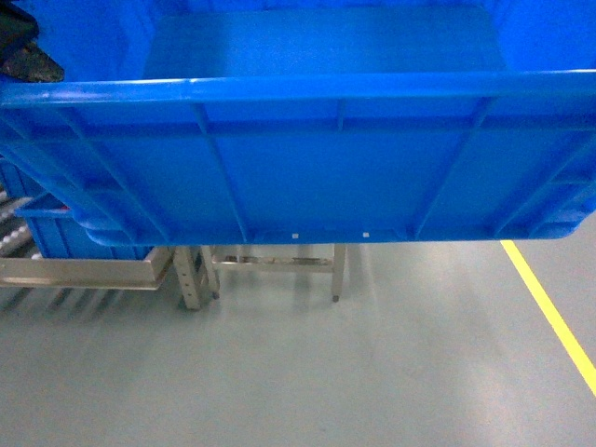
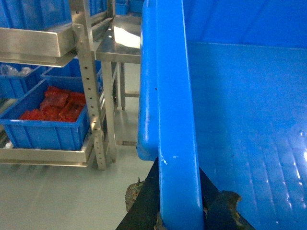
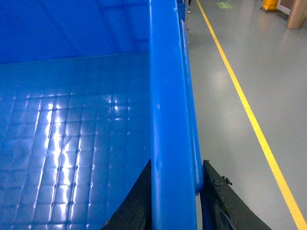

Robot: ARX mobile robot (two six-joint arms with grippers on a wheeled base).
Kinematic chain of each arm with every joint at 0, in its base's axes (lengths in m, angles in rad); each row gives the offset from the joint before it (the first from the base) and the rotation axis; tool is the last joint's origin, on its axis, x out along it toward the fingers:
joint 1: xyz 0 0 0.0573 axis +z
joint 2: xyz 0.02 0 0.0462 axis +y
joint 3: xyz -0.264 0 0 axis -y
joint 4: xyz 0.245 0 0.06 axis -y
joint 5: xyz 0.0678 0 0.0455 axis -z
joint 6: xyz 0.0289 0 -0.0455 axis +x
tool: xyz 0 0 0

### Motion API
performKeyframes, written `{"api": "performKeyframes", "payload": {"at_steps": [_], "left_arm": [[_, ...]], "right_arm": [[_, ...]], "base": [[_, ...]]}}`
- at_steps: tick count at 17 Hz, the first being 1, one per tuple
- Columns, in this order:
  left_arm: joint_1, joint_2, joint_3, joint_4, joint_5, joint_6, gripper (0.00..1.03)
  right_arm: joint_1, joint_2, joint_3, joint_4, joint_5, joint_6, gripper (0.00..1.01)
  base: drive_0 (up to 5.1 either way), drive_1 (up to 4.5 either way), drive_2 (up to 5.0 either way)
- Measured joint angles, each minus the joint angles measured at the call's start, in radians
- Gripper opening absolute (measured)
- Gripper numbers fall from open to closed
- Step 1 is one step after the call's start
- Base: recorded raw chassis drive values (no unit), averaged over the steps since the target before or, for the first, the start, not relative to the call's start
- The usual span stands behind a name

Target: Place box next to blue box on left shelf

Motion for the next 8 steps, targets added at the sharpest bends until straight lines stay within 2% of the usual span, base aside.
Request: {"api": "performKeyframes", "payload": {"at_steps": [7, 8], "left_arm": [[-0.005, 0.000, 0.000, 0.005, 0.000, -0.001, 0.08], [-0.005, 0.000, 0.000, 0.005, -0.001, -0.001, 0.08]], "right_arm": [[-0.002, -0.001, 0.000, 0.002, 0.003, -0.001, 0.20], [-0.002, -0.001, 0.000, 0.002, 0.003, 0.000, 0.20]], "base": [[0.0, 0.00, 0.0], [-4.5, 2.97, 3.0]]}}
